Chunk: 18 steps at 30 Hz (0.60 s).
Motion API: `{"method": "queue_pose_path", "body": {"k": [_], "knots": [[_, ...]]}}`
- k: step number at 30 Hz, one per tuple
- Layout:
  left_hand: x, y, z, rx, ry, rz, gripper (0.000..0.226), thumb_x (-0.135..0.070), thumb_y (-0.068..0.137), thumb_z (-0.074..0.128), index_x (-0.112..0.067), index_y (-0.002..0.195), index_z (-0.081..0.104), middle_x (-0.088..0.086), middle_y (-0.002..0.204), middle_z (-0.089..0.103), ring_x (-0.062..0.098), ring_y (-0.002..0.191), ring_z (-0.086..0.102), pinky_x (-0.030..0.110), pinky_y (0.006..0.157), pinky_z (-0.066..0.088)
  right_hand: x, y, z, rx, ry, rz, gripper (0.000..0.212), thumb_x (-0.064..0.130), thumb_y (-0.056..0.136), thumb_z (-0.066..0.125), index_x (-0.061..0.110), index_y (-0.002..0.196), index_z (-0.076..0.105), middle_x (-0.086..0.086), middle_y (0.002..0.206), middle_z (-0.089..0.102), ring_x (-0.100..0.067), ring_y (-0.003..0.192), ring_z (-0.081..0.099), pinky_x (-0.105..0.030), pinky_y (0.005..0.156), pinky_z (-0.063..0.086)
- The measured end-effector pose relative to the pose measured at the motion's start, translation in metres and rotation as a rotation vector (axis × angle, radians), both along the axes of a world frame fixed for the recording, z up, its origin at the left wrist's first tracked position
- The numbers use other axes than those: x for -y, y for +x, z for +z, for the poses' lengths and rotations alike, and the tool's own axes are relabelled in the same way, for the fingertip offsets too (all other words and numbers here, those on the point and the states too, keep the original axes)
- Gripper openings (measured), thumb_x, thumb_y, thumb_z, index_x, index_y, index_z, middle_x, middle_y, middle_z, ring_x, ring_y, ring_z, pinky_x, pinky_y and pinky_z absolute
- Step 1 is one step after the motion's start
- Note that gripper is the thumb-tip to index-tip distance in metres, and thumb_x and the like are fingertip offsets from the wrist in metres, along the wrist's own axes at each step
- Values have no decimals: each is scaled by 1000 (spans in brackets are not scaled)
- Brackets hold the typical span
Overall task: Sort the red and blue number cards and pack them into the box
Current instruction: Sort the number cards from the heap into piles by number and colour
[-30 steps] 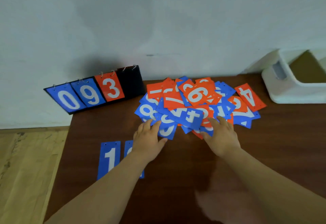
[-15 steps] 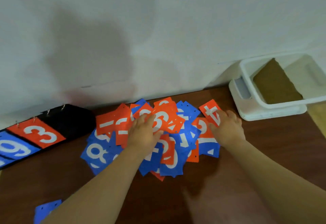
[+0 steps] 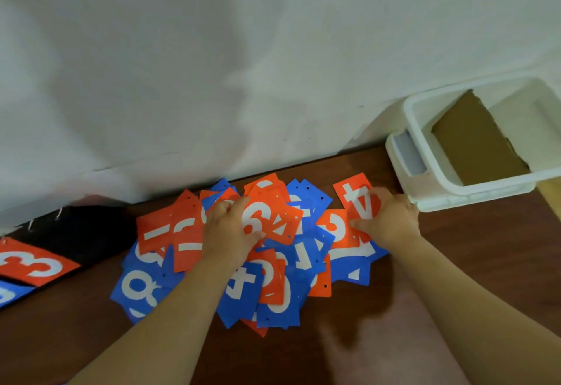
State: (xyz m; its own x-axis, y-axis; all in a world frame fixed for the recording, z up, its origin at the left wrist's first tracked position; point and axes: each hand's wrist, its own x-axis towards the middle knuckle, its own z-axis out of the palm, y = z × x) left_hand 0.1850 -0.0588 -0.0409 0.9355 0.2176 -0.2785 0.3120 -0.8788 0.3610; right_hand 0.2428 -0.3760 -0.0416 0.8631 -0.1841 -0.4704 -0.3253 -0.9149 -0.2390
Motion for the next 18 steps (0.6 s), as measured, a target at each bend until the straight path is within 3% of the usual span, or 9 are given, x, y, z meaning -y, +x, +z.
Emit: {"method": "queue_pose_path", "body": {"k": [3,6,10,14,16,18], "knots": [[1,-1,4,45,-71,25,69,-29,89,76,-33,150,44,1,141,40,22,124,47,27,90,47,-2,-1,3,24,27,-10,90,67,66,82,38,139,38,-9,134,49,-35,123,53,-48,102,49],[0,-3,7,38,-140,28,57,-20,96,67,-33,148,47,-2,143,40,19,122,51,19,83,47,-4,-3,10,34,107,-58,84,51,72,87,32,140,41,-9,137,43,-34,116,59,-44,93,56],[1,-10,20,93,-261,77,34,-19,103,56,-28,135,62,-4,143,57,17,130,53,16,92,39,-2,-13,21,107,180,-70,57,38,81,83,28,129,53,-5,135,52,-27,110,62,-33,83,54],[4,-24,50,146,-398,205,30,-23,105,54,-30,133,63,-3,142,57,19,131,54,24,93,47,-9,-32,52,190,431,-50,28,27,93,73,33,117,61,7,122,64,-14,104,62,-20,76,53],[6,-37,70,156,-439,220,33,-27,106,52,-31,138,60,-7,141,54,15,129,54,25,94,51,-19,-42,77,167,598,41,25,18,96,66,37,112,63,14,112,65,-5,90,64,-11,65,48],[6,-54,91,182,-489,254,35,-28,106,52,-33,140,58,-16,136,50,5,124,49,26,99,47,-32,-54,103,61,749,162,32,10,97,64,38,111,65,17,100,66,-2,76,65,-14,63,49]]}}
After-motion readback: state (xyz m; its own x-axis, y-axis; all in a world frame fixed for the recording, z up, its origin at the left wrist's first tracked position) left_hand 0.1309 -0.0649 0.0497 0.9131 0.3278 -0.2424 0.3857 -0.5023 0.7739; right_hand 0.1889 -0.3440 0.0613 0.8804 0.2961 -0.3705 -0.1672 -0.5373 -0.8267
